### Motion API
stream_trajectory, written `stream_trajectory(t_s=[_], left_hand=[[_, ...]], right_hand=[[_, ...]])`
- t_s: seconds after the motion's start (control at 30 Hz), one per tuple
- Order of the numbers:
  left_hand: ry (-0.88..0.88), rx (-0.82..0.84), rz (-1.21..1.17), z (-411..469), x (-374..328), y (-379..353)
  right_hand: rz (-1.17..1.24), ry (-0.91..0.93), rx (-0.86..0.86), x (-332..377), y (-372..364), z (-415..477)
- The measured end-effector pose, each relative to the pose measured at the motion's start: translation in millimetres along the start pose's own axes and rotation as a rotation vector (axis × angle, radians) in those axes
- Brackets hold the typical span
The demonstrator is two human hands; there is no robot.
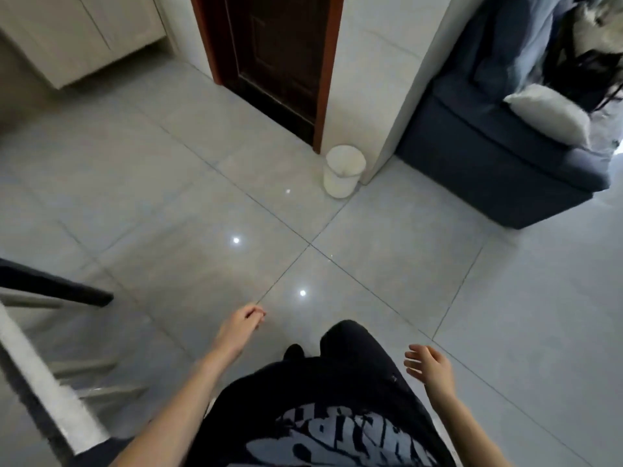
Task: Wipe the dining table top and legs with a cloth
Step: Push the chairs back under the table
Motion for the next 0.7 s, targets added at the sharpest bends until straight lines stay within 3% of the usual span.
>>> stream_trajectory(t_s=[0.3,0.5,0.7], left_hand=[[0.153,-0.242,-0.250,92.5,-48.4,26.9],[0.394,-0.590,-0.622,102.3,-65.7,20.8],[0.518,-0.863,-0.921,87.5,-71.2,6.1]], right_hand=[[-0.180,0.129,0.218,196.9,-93.5,151.8],[-0.460,0.251,0.535,334.6,-210.4,211.6],[-0.739,0.364,0.868,394.4,-342.4,215.1]])
Point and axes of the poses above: each hand's wrist, its own z-axis towards the middle knuckle, its own y-axis out of the back of the hand, x = y × z, the point moved 4 cm from there along z, towards the middle knuckle, and after that the axes turned 2 degrees about x, right-handed, at the moved point
